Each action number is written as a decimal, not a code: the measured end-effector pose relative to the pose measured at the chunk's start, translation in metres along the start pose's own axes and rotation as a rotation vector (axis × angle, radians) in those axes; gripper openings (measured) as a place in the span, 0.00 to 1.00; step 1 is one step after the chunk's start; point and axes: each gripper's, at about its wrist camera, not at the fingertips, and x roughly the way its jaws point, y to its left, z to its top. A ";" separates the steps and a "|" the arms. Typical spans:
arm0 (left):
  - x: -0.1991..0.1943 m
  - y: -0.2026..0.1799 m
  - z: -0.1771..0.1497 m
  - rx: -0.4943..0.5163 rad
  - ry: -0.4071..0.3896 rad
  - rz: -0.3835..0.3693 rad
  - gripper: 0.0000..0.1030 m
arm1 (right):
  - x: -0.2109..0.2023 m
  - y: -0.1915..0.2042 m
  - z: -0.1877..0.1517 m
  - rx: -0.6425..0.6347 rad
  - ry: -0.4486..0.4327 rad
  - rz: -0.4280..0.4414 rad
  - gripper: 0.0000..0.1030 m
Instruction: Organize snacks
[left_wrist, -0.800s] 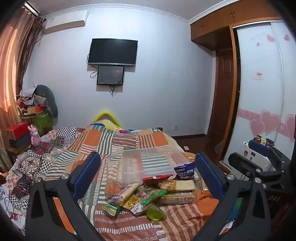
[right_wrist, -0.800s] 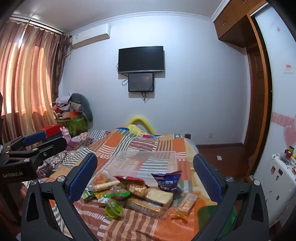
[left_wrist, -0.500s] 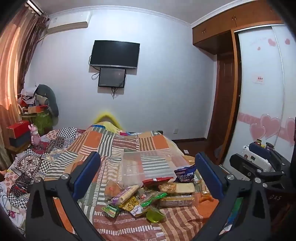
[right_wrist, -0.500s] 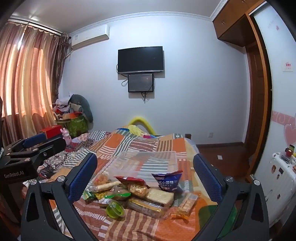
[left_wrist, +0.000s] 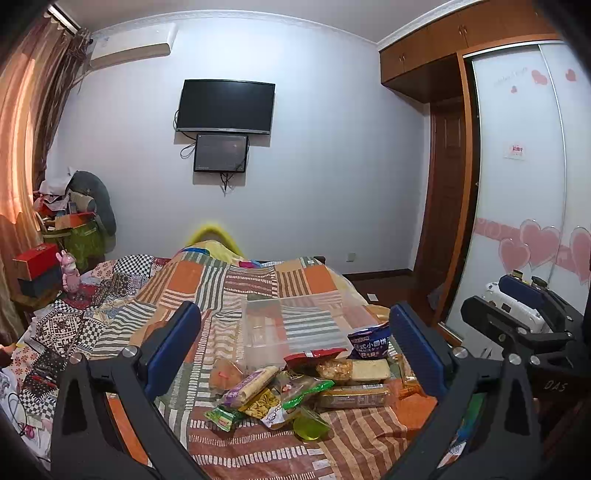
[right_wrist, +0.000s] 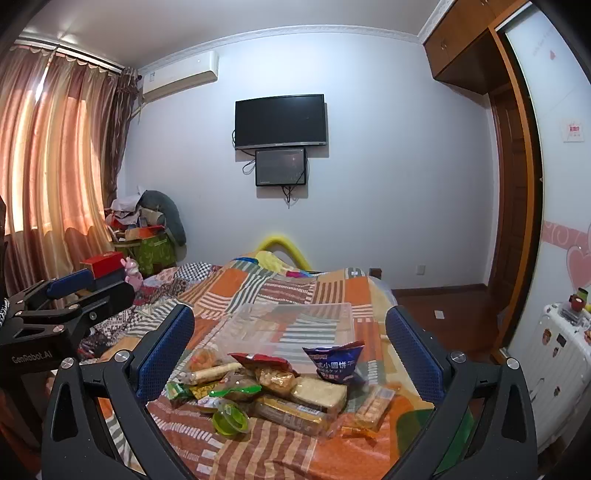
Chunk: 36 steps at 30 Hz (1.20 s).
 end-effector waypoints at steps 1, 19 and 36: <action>0.000 0.000 0.000 -0.001 0.001 -0.001 1.00 | 0.000 0.000 0.000 0.001 -0.001 -0.001 1.00; -0.001 -0.001 0.001 0.003 0.004 0.002 1.00 | -0.002 -0.002 0.001 0.012 -0.007 0.000 1.00; 0.001 -0.001 -0.001 0.000 0.005 0.008 1.00 | -0.003 -0.003 0.001 0.019 -0.006 0.005 1.00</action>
